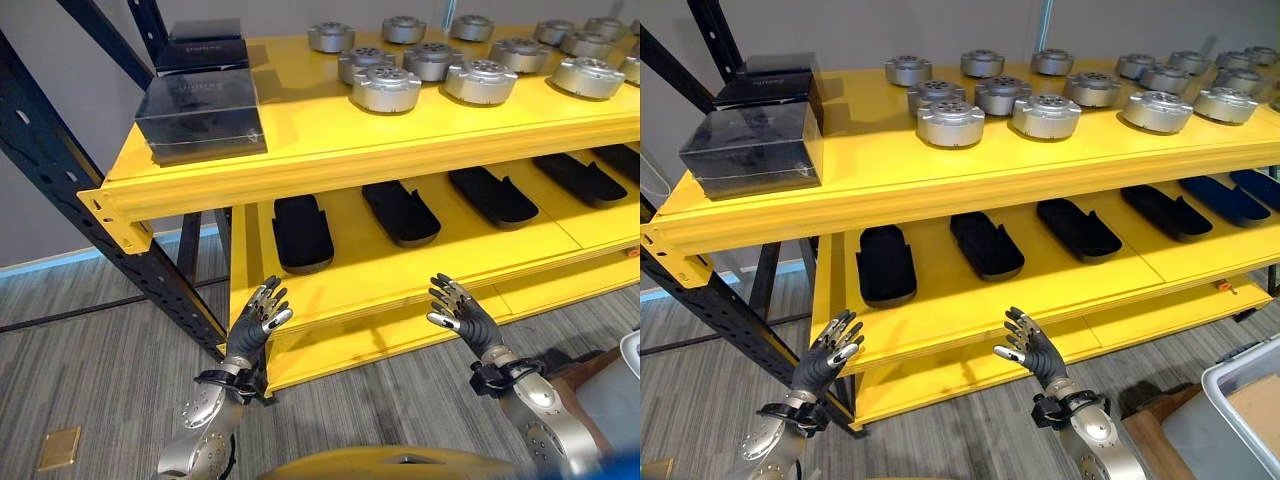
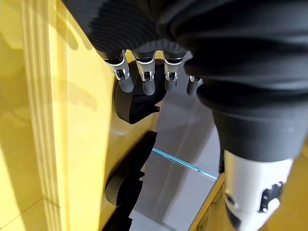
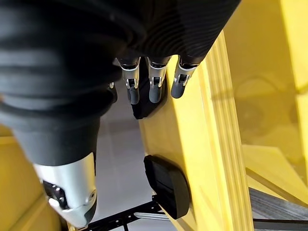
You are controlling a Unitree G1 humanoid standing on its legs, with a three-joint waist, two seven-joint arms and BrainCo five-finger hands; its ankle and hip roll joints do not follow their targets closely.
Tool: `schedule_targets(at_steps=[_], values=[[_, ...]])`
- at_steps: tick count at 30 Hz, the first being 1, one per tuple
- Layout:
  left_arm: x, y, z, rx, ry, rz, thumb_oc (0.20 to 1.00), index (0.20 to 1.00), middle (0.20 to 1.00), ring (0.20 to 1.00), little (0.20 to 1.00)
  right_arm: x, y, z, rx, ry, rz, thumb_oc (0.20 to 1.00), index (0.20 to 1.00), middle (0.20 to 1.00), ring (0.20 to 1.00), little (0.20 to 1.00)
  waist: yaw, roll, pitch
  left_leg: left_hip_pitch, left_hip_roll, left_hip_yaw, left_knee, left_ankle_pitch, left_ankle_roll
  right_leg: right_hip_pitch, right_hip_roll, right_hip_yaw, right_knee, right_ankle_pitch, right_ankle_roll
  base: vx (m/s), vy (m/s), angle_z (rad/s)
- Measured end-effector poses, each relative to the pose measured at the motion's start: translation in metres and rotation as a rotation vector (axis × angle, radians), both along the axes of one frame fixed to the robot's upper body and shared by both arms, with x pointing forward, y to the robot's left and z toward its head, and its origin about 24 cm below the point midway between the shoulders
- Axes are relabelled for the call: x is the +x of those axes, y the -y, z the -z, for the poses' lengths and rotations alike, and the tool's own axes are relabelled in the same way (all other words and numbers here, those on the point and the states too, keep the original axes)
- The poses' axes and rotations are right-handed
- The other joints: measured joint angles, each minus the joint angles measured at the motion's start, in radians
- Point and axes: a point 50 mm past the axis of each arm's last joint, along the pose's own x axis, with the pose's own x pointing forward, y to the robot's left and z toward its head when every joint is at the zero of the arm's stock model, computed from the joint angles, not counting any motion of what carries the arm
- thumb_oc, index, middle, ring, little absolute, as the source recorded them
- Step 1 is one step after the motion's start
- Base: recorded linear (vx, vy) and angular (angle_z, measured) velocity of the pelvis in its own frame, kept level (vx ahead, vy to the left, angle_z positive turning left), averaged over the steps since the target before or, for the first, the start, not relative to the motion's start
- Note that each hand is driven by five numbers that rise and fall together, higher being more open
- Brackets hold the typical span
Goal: Move parts from the plastic box to the shelf.
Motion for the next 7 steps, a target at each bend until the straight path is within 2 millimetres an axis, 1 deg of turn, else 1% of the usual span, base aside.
schedule_targets(at_steps=[7], values=[[0.0006, 0.0028, 0.0013, -0.012, -0.011, -0.004, 1.0, 1.0, 1.0, 1.0, 1.0, 0.0052, -0.0091, -0.0022, 0.013, 0.011, -0.031, 1.0, 1.0, 1.0, 1.0, 1.0, 0.0, -0.007, 0.024, 0.017, 0.0, 0.016, 0.0, 0.0, 0.001, 0.007, 0.001, 0.017, 0.0, 0.004, 0.0, 0.01, -0.002, -0.06]])
